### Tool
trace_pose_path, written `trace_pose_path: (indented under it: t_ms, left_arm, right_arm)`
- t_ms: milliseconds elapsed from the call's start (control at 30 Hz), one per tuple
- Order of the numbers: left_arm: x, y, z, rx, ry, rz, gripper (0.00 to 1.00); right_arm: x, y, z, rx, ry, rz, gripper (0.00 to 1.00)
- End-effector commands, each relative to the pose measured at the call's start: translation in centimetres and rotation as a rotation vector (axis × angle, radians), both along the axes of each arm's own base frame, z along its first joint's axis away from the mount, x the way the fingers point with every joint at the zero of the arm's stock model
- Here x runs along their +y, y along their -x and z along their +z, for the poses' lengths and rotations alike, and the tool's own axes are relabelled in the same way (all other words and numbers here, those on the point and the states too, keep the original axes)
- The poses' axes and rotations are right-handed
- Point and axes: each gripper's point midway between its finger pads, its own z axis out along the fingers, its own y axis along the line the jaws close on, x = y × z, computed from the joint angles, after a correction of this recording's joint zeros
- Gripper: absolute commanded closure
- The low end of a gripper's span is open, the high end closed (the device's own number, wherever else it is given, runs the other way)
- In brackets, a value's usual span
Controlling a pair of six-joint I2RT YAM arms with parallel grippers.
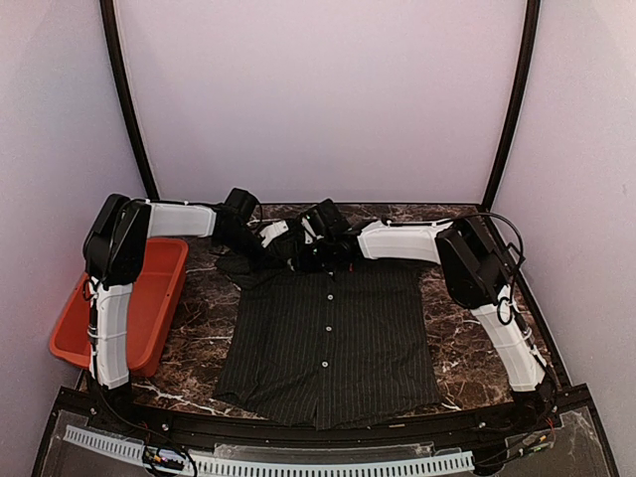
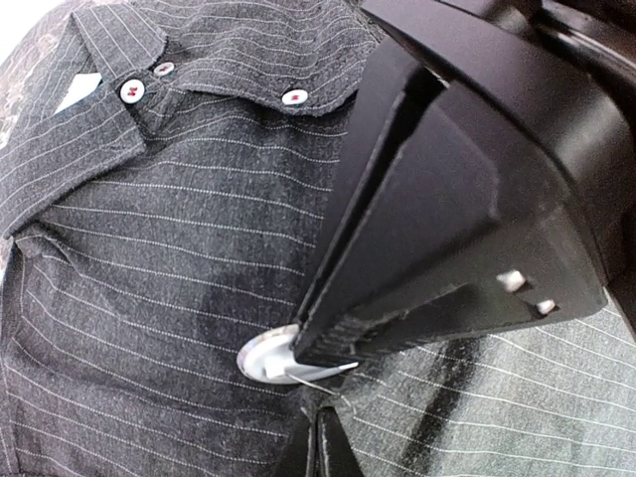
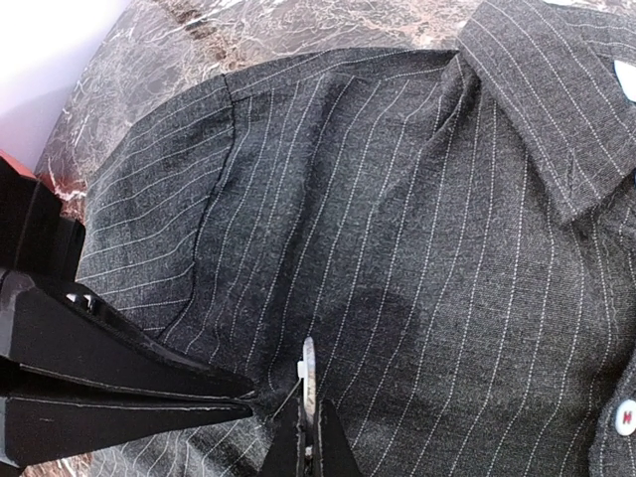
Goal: Pin the brooch onto the clothing
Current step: Cross the brooch on the flattened clothing.
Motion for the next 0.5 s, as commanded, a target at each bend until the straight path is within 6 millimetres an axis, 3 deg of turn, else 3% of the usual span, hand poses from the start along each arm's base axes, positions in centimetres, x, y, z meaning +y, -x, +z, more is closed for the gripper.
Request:
trace_pose_path:
  t_ms: [0, 467]
  left_arm:
    - [-0.2, -0.5, 0.5, -0.019, -0.005, 0.015, 0.99]
    - [0.1, -0.9, 0.4, -0.033, -0.02, 0.032, 0.99]
  right_arm:
    - [0.9, 1.6, 1.8, -0.011, -0.029, 0.051, 1.0]
    - [0.5, 3.0, 3.7, -0.019, -0.059, 0.092, 1.0]
